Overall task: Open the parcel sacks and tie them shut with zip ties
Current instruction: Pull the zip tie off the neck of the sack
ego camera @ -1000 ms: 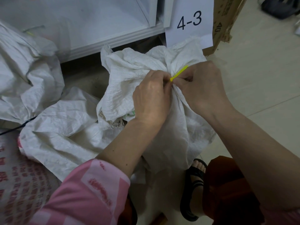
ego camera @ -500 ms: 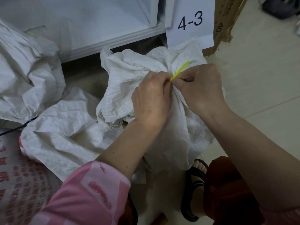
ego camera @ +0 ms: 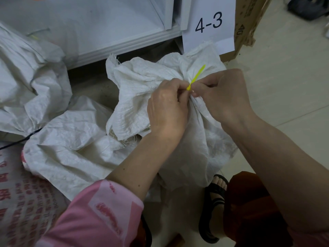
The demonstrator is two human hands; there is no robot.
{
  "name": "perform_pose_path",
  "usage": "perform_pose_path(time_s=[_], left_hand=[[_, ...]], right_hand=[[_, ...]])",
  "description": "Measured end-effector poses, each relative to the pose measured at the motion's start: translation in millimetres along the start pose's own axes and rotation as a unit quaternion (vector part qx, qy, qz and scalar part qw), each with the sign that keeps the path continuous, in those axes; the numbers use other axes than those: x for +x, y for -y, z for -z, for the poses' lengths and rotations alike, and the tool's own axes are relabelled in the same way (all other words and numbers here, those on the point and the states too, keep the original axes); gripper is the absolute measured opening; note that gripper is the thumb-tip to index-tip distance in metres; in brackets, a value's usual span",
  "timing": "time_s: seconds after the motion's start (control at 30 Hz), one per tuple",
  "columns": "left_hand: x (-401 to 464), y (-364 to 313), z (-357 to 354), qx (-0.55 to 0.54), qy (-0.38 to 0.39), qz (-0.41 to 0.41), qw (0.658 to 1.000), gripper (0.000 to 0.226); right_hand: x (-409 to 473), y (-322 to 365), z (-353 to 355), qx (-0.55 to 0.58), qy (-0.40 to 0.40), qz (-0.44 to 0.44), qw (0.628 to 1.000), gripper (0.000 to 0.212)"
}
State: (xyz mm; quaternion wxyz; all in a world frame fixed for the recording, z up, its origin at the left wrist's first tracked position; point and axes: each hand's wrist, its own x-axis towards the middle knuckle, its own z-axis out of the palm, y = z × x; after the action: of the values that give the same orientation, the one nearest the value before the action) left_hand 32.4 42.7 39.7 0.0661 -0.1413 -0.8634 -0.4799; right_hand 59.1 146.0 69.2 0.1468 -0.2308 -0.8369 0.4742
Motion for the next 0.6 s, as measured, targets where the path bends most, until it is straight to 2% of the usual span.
perform_pose_path(time_s=[0.2,0.37,0.6], left_hand=[[-0.5,1.0,-0.6,-0.023,0.007,0.006,1.000,0.008],[1.9,-1.4,5.4,0.039,0.024,-0.021,0.999,0.007],[0.4,-8.5,9.8,0.092,0.028,-0.029,0.995,0.010]], right_hand=[[-3.4,1.9,-0.6,0.043,0.007,-0.038,0.998,0.012],[-3.4,4.0,3.1,0.093,0.014,-0.050,0.994,0.010],[-3.5,2.4,1.8,0.089,0.018,-0.047,0.995,0.012]])
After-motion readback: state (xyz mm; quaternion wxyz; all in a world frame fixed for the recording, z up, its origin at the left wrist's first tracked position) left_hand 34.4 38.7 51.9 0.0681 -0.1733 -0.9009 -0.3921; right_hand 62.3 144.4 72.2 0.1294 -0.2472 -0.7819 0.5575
